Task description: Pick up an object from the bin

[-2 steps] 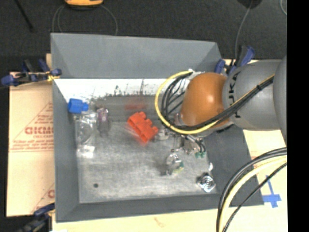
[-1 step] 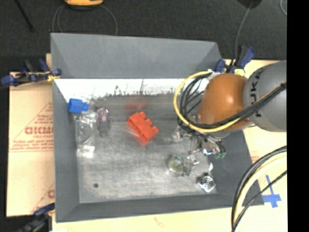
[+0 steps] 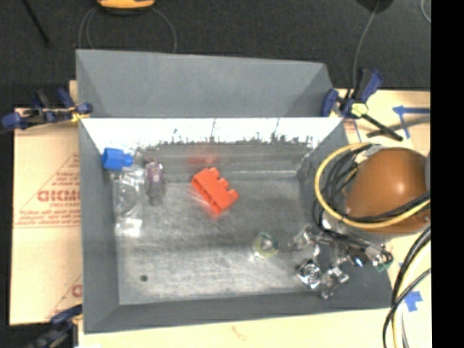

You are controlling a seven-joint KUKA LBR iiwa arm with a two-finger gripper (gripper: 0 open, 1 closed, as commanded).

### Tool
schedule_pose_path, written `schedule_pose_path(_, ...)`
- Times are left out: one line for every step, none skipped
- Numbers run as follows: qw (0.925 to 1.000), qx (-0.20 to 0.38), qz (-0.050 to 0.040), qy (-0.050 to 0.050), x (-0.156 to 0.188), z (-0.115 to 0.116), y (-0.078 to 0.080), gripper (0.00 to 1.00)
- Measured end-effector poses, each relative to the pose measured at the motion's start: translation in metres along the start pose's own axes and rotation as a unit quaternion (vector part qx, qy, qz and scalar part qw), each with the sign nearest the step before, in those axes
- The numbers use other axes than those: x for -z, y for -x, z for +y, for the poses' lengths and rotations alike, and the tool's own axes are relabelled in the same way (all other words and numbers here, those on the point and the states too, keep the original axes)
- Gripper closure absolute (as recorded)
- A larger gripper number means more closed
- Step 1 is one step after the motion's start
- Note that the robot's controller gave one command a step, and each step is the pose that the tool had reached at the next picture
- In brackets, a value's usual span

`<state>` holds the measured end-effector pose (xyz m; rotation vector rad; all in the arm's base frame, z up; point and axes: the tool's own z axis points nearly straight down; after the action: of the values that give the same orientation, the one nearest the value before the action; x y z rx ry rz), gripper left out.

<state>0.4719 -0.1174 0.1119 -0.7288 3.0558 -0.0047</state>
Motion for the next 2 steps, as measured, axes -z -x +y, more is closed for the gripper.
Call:
schedule_pose_path(0.9968, 0.079, -0.0037, -0.001, -0.038, -0.032, 0.026, 0.0)
schedule_pose_path(0.9839, 0.179, -0.0041, -0.005, -0.038, -0.02, 0.035, 0.0)
